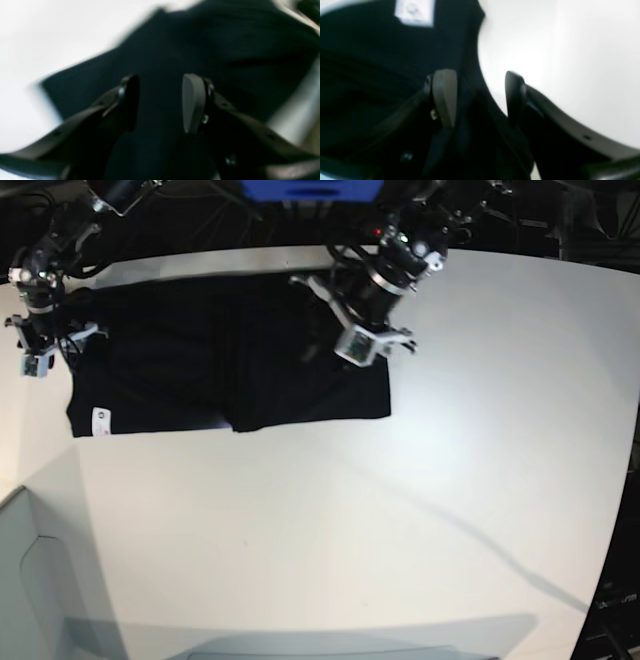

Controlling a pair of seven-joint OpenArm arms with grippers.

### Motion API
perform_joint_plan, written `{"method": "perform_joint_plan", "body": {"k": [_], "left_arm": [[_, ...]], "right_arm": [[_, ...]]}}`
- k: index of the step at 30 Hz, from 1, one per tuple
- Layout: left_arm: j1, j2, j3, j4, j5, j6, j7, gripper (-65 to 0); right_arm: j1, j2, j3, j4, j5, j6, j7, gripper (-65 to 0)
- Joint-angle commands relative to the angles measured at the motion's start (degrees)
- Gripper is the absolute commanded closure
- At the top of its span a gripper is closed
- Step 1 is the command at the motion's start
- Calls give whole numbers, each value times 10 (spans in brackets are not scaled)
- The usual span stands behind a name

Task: Fold the T-shirt properly
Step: 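Lower the folded half and open the left gripper, withdrawing it, then grasp the strip end with the right gripper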

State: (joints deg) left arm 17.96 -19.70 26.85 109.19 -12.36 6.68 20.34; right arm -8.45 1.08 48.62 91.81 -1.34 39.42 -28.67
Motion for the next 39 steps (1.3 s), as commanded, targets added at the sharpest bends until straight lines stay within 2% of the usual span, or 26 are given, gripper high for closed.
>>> {"method": "perform_joint_plan", "body": {"k": [1,6,11,14,20,24,32,39], "left_arm": [[6,-3,-23,11,-12,-1,-17,-275],[29,-5,-138,11,-84,-3,-17,-275],[38,-4,-193,10,-93,-3,-17,-275],[40,-2,-214,-8,-96,-3,-17,-275],[39,-3,-215,-50,-96,-3,-17,-275],[38,-3,-216,-63,-92,-3,-18,-275],[34,-3,-217,-101,-91,-2,-21,-275],[3,8,-212,-138,-96,-2,-17,-275]], "right_arm": [[6,6,0,5,10,6,17,-322],[6,5,0,4,13,6,17,-323],[7,5,-2,4,18,6,17,-364],[7,7,-2,-2,50,6,17,-391],[6,10,-37,-3,60,6,17,-406],[17,13,-41,-46,59,6,21,-406],[25,56,-42,-126,58,6,21,-406],[9,55,-51,-141,59,6,21,-382]]}}
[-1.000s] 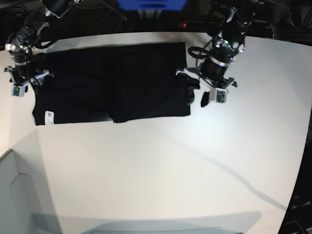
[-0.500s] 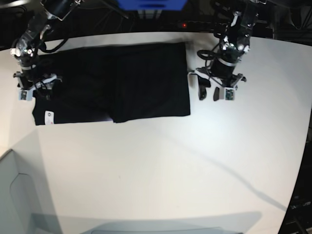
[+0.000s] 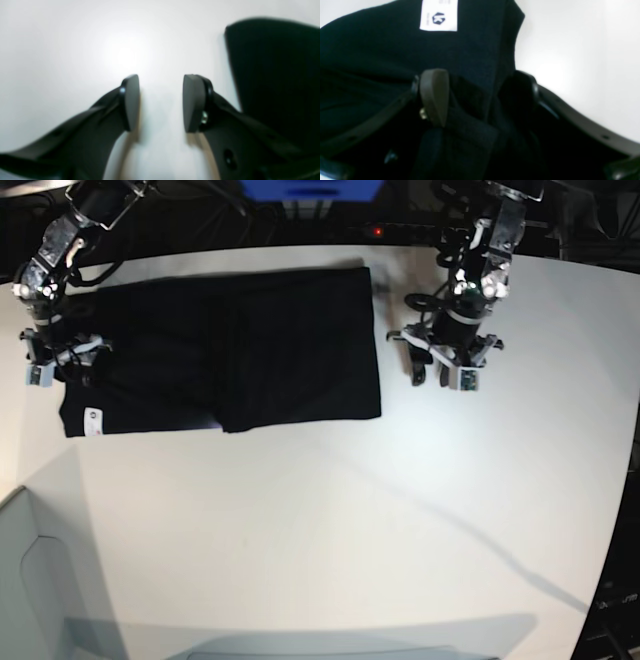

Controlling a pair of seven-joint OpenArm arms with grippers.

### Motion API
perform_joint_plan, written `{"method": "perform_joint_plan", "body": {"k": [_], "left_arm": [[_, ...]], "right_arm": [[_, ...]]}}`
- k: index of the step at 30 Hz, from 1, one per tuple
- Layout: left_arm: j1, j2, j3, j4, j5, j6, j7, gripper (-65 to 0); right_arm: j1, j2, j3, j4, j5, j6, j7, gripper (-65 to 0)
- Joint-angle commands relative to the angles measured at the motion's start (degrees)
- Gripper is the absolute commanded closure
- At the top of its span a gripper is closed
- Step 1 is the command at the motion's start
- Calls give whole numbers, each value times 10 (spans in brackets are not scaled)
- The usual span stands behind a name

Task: Fold the T-shirt properly
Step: 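Grasp the strip end with the right gripper, then lift and fold the shirt end with the right gripper over the bundle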

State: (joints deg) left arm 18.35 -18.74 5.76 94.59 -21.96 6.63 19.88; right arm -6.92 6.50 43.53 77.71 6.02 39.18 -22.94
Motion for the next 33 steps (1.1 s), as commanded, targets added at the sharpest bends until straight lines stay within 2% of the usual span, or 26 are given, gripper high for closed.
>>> {"method": "perform_joint_plan", "body": {"k": [1,4,9,10,15,22,28,33], "left_arm": [[-2,5,-2,7,0,-2,-13,-275],[-2,18,-4,6,5,-3,-13,-275],[-2,20,0,6,5,-3,-13,-275],[-2,20,0,6,5,-3,-13,-275],[-2,20,0,5,5,-3,-12,-275],[-6,20,1,5,5,-3,-12,-275],[-25,18,25,-14,5,-3,-12,-275],[-35,19,35,-30,5,-3,-12,-275]], "right_arm": [[-9,0,-14,0,-15,8,-37,-359],[-16,2,-43,0,-15,8,-38,-258],[-16,0,-52,2,-15,8,-39,-17],[-14,0,-52,4,-15,8,-39,0],[-15,-2,-48,65,-11,8,-39,0],[-46,-85,-73,269,-11,8,-39,0],[-103,-131,-183,381,-11,8,-37,0],[-150,-137,-295,392,-13,8,-35,0]]}}
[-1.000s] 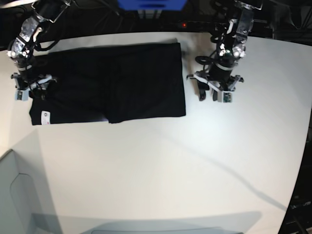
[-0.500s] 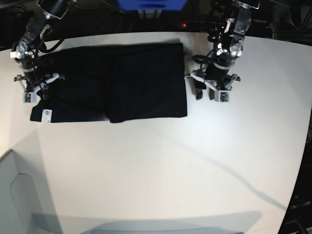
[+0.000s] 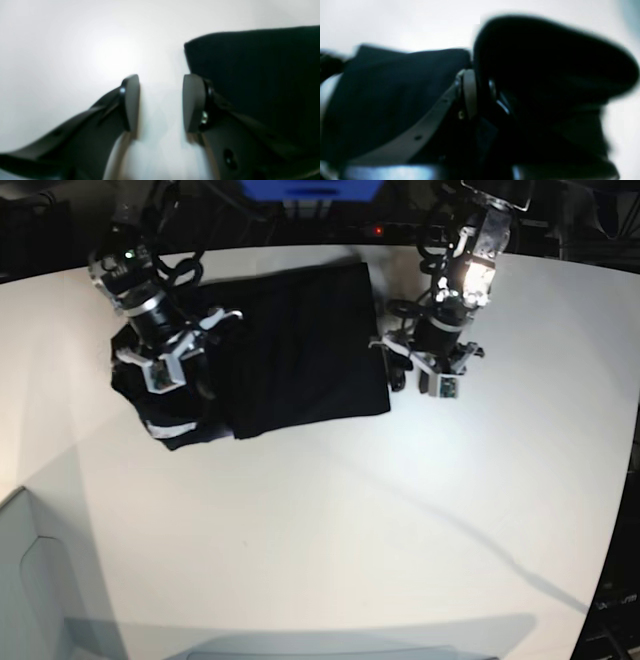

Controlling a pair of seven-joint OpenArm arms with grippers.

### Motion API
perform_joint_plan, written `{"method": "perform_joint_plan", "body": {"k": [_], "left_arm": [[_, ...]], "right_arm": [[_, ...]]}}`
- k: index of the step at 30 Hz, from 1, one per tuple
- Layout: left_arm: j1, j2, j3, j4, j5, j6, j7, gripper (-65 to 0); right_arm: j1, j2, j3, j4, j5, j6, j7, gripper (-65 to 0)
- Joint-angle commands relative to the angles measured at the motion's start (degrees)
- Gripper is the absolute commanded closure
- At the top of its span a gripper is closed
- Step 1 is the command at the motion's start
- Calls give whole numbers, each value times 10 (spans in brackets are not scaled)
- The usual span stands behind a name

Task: Fold the T-shirt properly
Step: 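Lift and fold the shirt end with the right gripper over the bundle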

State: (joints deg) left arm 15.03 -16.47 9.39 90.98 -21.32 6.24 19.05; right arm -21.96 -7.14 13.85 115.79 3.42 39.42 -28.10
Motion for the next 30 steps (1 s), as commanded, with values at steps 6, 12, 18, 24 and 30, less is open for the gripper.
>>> {"method": "perform_joint_plan", "body": {"k": [6,12,18,24,30], "left_arm": [[-2,-8,-2,5,-2,0,-4,-275],[-1,-16,-4,6,-2,0,-4,-275],[-1,-16,-4,8,-2,2,-4,-275],[4,-19,-6,26,-2,5,-4,-276],[55,-37,-64,111,-6,6,-3,-277]], "right_arm": [[-18,1,-135,9,11,6,61,0],[30,7,-221,-51,10,6,60,0],[82,31,-290,-139,10,6,60,0],[111,31,-293,-190,10,6,60,0],[122,31,-293,-193,9,6,59,-11]]}}
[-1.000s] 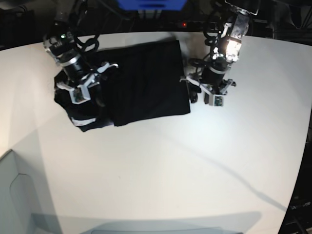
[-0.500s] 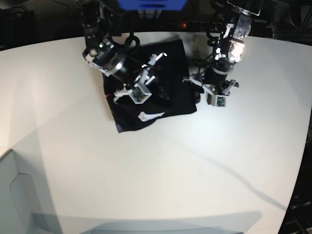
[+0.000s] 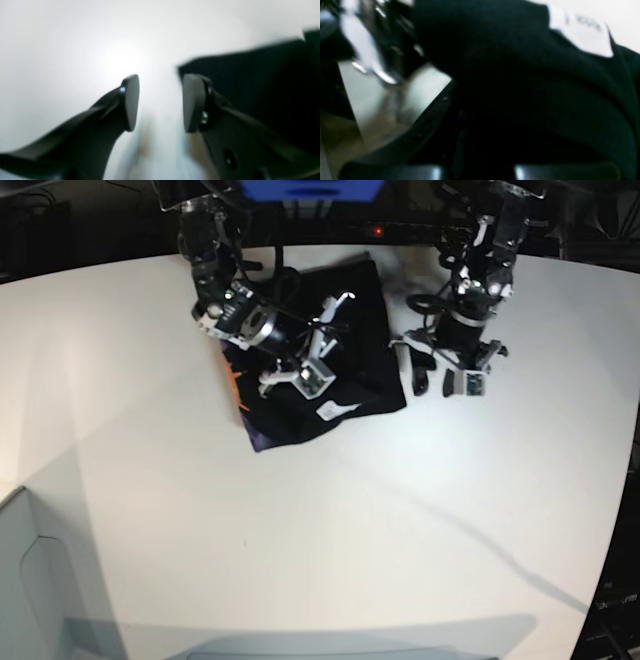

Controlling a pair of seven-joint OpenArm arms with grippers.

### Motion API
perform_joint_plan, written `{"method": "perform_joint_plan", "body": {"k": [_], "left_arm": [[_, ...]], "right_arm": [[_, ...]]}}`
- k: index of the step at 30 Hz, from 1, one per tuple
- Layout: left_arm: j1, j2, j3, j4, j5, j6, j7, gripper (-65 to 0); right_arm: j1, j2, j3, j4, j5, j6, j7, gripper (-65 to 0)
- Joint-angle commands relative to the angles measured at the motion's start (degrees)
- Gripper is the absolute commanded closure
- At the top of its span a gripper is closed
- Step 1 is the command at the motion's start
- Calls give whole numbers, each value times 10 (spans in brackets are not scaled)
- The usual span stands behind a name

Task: Fold the T-shirt properly
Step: 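Lift and fold the shirt end with the right gripper over the bundle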

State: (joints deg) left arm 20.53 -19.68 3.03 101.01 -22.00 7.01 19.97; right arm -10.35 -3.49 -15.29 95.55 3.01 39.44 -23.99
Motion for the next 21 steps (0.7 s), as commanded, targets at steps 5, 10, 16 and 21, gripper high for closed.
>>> {"method": "perform_joint_plan", "body": {"k": [5,10,16,21], "left_arm": [[64,-2,-101,45,1,-5,-12,-278],[98,0,-150,33,1,-6,-12,-279],[100,2,-150,19,0,-6,-13,-278],[98,21,-154,14,5,-7,-13,-279]], "right_arm": [[5,-5,-5,9,13,6,18,-91],[5,-7,-22,9,14,6,18,-164],[-1,-5,-55,32,19,6,19,-310],[-27,18,-75,112,19,6,22,-344]]}}
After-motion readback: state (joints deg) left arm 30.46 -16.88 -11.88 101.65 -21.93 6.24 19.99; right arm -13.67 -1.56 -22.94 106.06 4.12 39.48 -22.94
